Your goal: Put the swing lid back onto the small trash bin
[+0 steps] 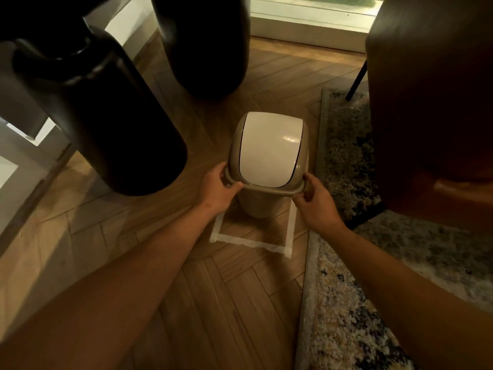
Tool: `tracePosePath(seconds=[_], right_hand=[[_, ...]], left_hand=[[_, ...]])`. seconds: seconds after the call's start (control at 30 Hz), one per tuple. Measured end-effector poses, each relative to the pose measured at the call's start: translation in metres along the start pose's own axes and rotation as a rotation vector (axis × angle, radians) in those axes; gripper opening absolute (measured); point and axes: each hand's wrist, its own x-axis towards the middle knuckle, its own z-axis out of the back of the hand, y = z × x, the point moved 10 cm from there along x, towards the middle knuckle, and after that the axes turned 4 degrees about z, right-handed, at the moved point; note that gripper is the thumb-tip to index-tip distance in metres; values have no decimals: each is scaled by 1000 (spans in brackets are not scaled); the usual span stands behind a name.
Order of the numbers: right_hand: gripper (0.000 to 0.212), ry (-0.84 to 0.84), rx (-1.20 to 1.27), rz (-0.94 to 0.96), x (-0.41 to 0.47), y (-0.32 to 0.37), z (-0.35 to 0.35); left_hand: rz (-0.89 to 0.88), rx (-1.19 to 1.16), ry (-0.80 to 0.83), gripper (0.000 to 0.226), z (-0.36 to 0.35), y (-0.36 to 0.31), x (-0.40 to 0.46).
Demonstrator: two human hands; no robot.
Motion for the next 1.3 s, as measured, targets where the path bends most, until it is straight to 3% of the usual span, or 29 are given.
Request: tracePosePath(seconds=[1.1, 1.3], right_hand=[[68, 41, -61, 29, 9, 2, 0], [70, 69, 53, 25, 10, 1, -2]], left_hand=[[-86, 25, 47, 65, -1, -8, -1], [-71, 31, 60, 68, -1, -5, -5]])
